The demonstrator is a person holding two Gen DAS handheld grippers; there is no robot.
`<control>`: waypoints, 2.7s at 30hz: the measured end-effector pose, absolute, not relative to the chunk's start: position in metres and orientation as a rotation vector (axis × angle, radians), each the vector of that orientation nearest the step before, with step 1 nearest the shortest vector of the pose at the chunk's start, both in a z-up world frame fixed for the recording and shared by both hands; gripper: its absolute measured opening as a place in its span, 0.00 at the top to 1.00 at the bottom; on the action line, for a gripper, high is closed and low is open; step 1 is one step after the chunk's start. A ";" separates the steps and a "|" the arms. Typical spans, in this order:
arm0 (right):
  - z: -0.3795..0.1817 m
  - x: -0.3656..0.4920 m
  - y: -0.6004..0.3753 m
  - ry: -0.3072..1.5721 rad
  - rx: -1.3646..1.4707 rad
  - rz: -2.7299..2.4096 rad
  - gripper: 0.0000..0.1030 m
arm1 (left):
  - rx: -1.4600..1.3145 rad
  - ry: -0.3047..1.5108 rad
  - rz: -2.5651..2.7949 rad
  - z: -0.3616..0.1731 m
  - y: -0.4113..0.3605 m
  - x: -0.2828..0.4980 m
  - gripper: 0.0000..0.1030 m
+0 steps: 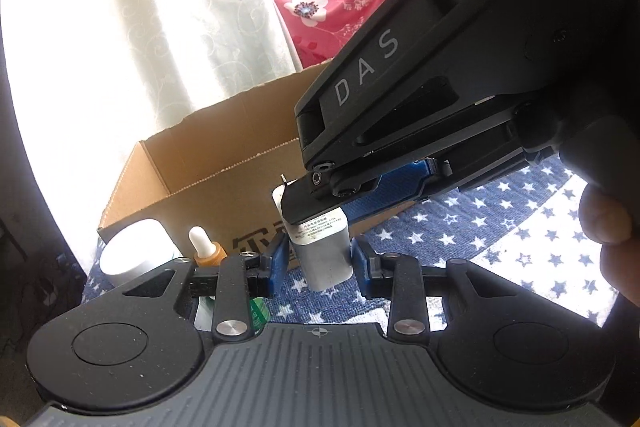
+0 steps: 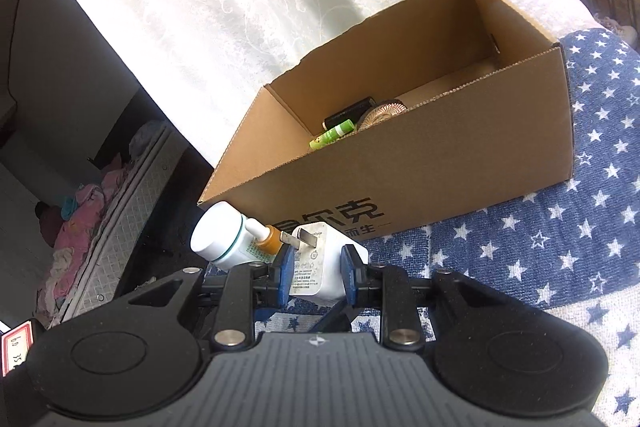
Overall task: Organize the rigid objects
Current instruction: 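Grasp the white charger plug with the right gripper, then lower the charger plug into the box and open the right gripper, then move the right gripper to the green dropper bottle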
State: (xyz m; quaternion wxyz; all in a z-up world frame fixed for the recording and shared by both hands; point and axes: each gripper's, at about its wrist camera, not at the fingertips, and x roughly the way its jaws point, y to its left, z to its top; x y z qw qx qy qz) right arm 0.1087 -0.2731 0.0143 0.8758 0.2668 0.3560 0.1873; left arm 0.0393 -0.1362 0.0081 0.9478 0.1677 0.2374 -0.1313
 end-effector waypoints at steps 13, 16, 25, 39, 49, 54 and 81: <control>0.093 0.168 -0.320 0.646 0.466 0.396 0.73 | 0.267 0.475 -0.336 0.088 -0.155 0.105 0.69; 0.086 0.215 -0.335 0.731 0.468 0.381 0.73 | 0.232 0.585 -0.347 0.087 -0.164 0.153 0.69; 0.043 0.321 -0.344 0.959 0.464 0.347 0.73 | 0.186 0.886 -0.294 0.057 -0.193 0.287 0.72; 0.020 0.378 -0.329 1.042 0.427 0.346 0.74 | 0.131 1.003 -0.221 0.039 -0.188 0.346 0.71; 0.020 0.380 -0.324 1.050 0.409 0.341 0.73 | 0.136 1.008 -0.234 0.038 -0.193 0.345 0.69; 0.031 0.370 -0.334 1.008 0.479 0.366 0.74 | 0.127 0.997 -0.249 0.049 -0.192 0.335 0.60; 0.062 0.096 -0.317 0.585 0.560 0.471 0.72 | 0.155 0.598 -0.315 0.088 -0.050 0.061 0.02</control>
